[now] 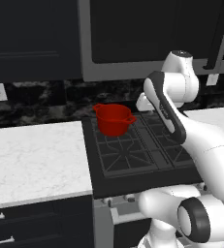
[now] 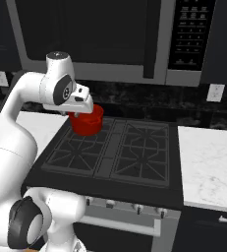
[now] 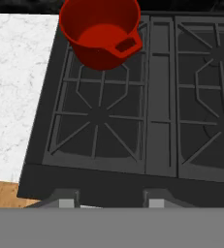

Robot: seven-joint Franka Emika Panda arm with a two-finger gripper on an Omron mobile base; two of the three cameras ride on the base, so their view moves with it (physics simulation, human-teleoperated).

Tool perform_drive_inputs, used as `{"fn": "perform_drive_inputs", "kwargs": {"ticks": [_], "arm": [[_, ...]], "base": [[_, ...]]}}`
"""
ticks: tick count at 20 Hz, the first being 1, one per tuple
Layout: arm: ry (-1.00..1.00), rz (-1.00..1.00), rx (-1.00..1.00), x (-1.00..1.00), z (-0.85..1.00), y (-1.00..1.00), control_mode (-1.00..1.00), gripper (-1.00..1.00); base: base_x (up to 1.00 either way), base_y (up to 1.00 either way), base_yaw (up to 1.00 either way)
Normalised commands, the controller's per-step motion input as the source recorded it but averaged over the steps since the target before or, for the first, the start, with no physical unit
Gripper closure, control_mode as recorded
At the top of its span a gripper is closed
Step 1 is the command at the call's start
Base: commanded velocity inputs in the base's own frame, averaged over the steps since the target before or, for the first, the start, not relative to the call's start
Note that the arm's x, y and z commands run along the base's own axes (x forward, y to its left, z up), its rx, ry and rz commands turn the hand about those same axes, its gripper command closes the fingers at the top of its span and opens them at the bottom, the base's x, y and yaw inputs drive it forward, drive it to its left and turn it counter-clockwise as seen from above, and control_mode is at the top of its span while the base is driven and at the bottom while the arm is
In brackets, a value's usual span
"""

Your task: Turn off the rear left burner of the stove.

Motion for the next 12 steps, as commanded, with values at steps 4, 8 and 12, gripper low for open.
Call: {"fn": "perform_drive_inputs", "kwargs": {"ticks": [4,8,12], "arm": [[0.0,0.0,0.0,0.0,0.0,0.0,1.0,-1.0],[0.0,0.0,0.0,0.0,0.0,0.0,1.0,-1.0],[0.0,0.0,0.0,0.0,0.0,0.0,1.0,-1.0]], "base": [[-0.01,0.0,0.0],[-0.23,-0.2,0.0],[-0.35,-0.42,0.0]]}}
